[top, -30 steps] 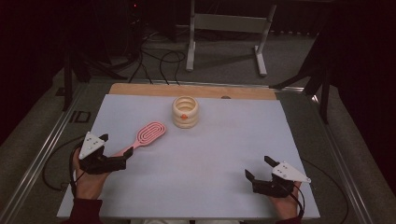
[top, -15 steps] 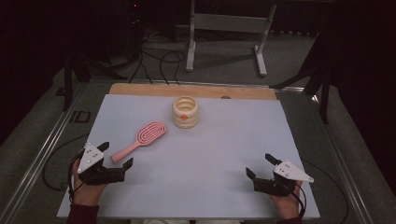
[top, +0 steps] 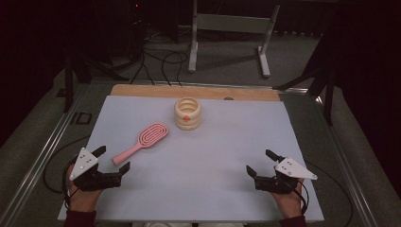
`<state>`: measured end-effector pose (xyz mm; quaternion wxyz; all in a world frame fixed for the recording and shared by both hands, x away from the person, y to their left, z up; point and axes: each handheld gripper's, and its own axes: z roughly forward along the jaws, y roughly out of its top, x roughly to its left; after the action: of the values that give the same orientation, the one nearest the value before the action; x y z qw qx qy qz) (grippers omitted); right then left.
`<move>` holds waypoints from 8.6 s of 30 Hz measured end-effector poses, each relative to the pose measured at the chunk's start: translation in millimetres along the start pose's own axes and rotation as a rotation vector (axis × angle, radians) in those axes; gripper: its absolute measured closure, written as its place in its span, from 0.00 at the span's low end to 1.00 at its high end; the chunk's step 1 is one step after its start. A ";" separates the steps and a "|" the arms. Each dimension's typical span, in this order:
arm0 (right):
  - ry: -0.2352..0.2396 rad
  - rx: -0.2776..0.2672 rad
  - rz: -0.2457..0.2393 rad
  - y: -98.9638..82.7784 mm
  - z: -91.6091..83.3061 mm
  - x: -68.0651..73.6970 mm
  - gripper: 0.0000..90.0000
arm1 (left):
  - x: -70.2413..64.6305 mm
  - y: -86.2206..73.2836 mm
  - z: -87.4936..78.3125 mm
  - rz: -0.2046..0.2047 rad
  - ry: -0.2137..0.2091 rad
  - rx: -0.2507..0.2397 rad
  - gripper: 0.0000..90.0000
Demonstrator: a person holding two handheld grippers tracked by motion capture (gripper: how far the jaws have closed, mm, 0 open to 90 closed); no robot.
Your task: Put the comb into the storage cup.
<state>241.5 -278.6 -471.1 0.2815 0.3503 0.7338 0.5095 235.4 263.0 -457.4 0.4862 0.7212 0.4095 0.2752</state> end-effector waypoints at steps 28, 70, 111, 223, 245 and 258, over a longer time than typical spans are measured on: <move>-0.008 0.023 0.018 -11.3 -3.9 -1.6 0.11 | 17.2 36.4 3.7 -0.003 0.015 0.082 0.00; -0.008 0.037 0.025 -16.4 -1.6 0.1 0.11 | 30.9 62.6 84.3 0.141 0.006 0.384 0.00; -0.003 0.042 0.024 -17.1 -1.2 0.4 0.11 | 31.0 47.6 133.5 0.178 -0.022 0.620 0.00; -0.003 0.085 0.016 -20.8 2.5 -1.2 0.11 | 31.3 29.4 163.0 0.139 -0.043 0.895 0.77; -0.003 0.088 0.016 -20.9 2.5 -1.4 0.11 | 23.3 35.6 154.6 0.160 -0.018 0.846 0.78; 0.000 0.093 0.020 -21.2 3.3 -0.9 0.11 | 22.9 43.6 145.5 0.156 0.008 0.785 0.78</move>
<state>239.8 -282.5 -492.1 0.2598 0.3701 0.7531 0.4778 376.9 205.0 -471.7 0.1499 0.8799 0.4295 0.1369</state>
